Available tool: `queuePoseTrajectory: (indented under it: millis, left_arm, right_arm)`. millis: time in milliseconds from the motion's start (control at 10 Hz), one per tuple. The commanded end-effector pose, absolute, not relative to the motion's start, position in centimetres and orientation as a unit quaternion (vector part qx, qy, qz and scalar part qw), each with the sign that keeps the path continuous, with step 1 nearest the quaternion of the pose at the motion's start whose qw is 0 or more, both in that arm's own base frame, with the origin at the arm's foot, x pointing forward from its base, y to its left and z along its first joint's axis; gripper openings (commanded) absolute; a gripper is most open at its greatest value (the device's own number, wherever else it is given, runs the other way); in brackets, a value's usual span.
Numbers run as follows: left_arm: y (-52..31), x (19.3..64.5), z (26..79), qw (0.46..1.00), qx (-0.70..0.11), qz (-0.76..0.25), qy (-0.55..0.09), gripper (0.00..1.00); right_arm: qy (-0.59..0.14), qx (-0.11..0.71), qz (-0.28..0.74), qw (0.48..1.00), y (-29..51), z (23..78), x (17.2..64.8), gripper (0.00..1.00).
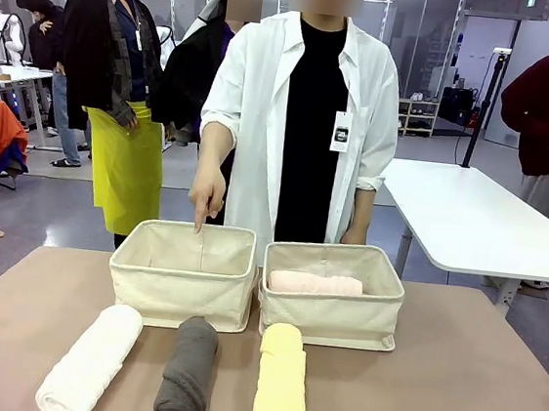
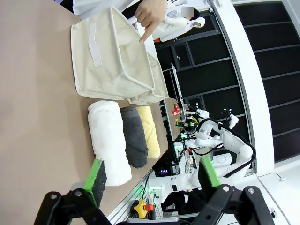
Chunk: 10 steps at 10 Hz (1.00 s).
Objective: Divide the towels into two baskets.
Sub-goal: Pick up one hotel-folded towel from the bottom of the table and place it in the Fabric basket indicated by the person.
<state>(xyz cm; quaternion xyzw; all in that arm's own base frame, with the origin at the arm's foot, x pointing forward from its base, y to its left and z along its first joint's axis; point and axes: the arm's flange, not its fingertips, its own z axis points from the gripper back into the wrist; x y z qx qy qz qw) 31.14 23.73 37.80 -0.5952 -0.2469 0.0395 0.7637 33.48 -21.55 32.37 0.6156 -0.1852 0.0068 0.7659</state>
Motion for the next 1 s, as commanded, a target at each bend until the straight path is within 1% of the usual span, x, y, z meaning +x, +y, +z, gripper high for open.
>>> queuePoseTrajectory:
  millis: [0, 100, 200, 300, 500, 600, 700, 800, 900]
  left_arm:
    - [23.9, 30.9, 37.9, 0.763, -0.595, 0.038, -0.249, 1.0]
    - [23.7, 31.1, 37.8, 0.764, -0.595, 0.039, -0.247, 1.0]
    - [20.9, 32.0, 39.9, 0.794, -0.565, -0.002, -0.226, 1.0]
    - [17.8, 33.2, 40.6, 0.833, -0.518, -0.034, -0.19, 1.0]
    - [13.3, 34.3, 42.6, 0.867, -0.467, -0.087, -0.149, 1.0]
    - [11.2, 34.8, 43.3, 0.888, -0.426, -0.111, -0.131, 1.0]
    - [8.8, 35.2, 43.5, 0.906, -0.387, -0.132, -0.113, 1.0]
    - [6.1, 35.8, 42.4, 0.926, -0.328, -0.159, -0.097, 1.0]
    - [3.8, 35.8, 41.5, 0.938, -0.293, -0.161, -0.096, 1.0]
  right_arm:
    - [-0.196, 0.616, 0.012, 0.763, -21.4, 32.4, 33.7, 1.0]
    - [-0.196, 0.616, 0.012, 0.763, -21.4, 32.4, 33.7, 1.0]
    - [-0.196, 0.616, 0.012, 0.763, -21.4, 32.4, 33.7, 1.0]
    - [-0.196, 0.616, 0.012, 0.763, -21.4, 32.4, 33.7, 1.0]
    - [-0.196, 0.616, 0.012, 0.763, -21.4, 32.4, 33.7, 1.0]
    - [-0.196, 0.616, 0.012, 0.763, -21.4, 32.4, 33.7, 1.0]
    - [-0.196, 0.616, 0.012, 0.763, -21.4, 32.4, 33.7, 1.0]
    - [-0.196, 0.616, 0.012, 0.763, -21.4, 32.4, 33.7, 1.0]
    - [-0.196, 0.616, 0.012, 0.763, -21.4, 32.4, 33.7, 1.0]
